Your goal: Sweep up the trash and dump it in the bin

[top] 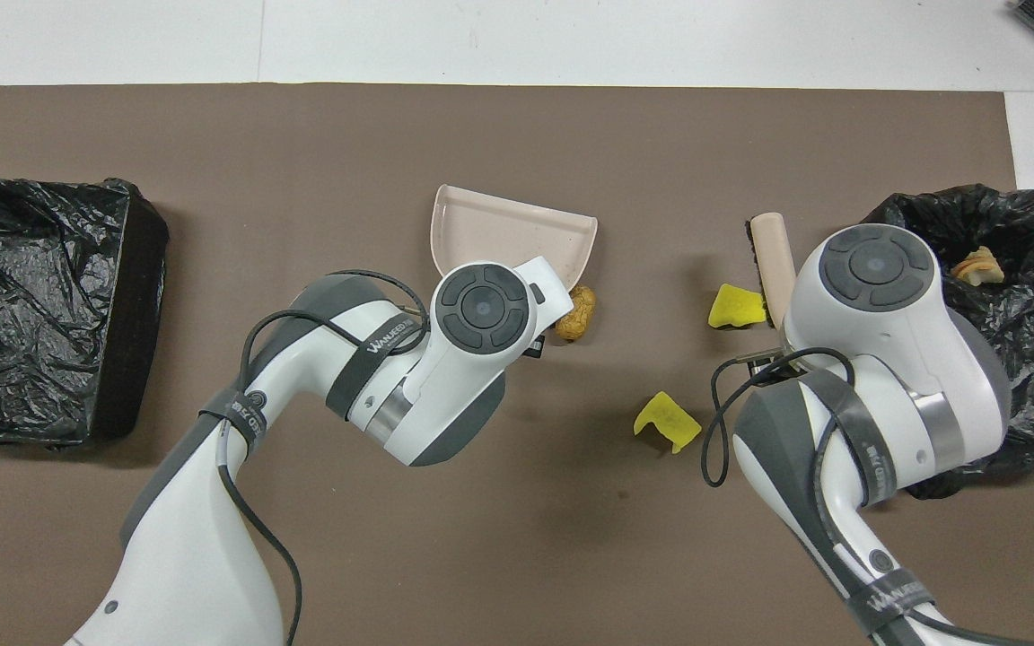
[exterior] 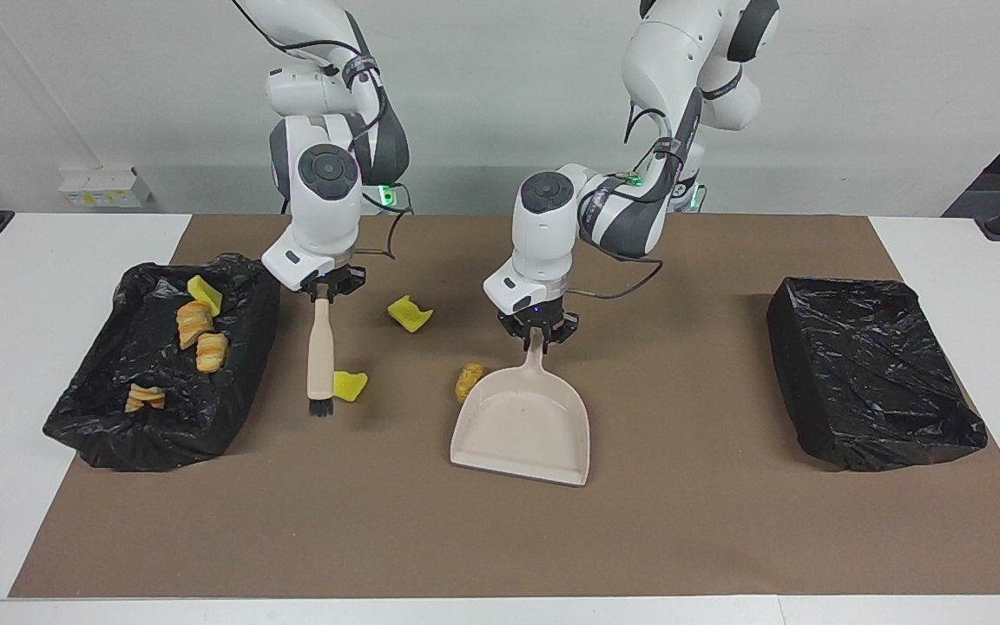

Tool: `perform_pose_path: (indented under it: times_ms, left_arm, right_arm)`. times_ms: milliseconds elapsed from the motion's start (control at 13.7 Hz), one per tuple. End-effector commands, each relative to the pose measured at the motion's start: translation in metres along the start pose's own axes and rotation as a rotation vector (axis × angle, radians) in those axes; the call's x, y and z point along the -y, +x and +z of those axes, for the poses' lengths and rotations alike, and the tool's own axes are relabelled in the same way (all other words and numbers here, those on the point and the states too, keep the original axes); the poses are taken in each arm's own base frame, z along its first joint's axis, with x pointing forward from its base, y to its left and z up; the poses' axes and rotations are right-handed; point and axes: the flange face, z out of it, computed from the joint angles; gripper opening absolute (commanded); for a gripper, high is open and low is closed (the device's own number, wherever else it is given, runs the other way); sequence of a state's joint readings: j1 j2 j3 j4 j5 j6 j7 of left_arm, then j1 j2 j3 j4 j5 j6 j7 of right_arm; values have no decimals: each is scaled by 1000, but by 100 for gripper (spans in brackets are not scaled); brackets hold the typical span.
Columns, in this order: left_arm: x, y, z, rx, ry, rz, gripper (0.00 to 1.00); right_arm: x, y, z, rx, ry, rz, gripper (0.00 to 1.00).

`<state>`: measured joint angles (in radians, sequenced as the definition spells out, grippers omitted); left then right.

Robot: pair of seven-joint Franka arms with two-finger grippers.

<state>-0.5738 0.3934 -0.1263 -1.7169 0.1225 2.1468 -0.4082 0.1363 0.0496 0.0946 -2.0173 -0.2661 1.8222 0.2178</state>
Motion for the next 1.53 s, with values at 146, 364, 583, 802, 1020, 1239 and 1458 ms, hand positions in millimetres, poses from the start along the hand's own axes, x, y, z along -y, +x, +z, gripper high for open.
perform_pose_path:
  times_ms: [146, 364, 583, 802, 1020, 1239, 1458]
  left_arm:
    - [23, -25, -65, 77, 56, 317, 0]
    - [49, -33, -80, 128, 57, 512, 0]
    - [71, -38, -70, 167, 43, 698, 0]
    - [116, -37, -54, 189, 12, 909, 0]
    - [135, -58, -36, 156, 17, 1003, 0]
    - [125, -64, -23, 154, 13, 1079, 0]
    - [116, -71, -14, 162, 15, 1101, 0]
  right_arm:
    - [-4, 3, -1, -14, -17, -31, 0]
    - [-4, 4, -1, -17, -15, -27, 0]
    - [-8, 4, 4, -21, -10, -28, 0]
    - [-9, 5, 6, -27, -8, -27, 0]
    - [-8, 10, 12, -32, -17, -49, 0]
    - [-16, 19, 31, -25, -50, -54, 0]
    - [-34, 22, 62, -33, -45, -36, 0]
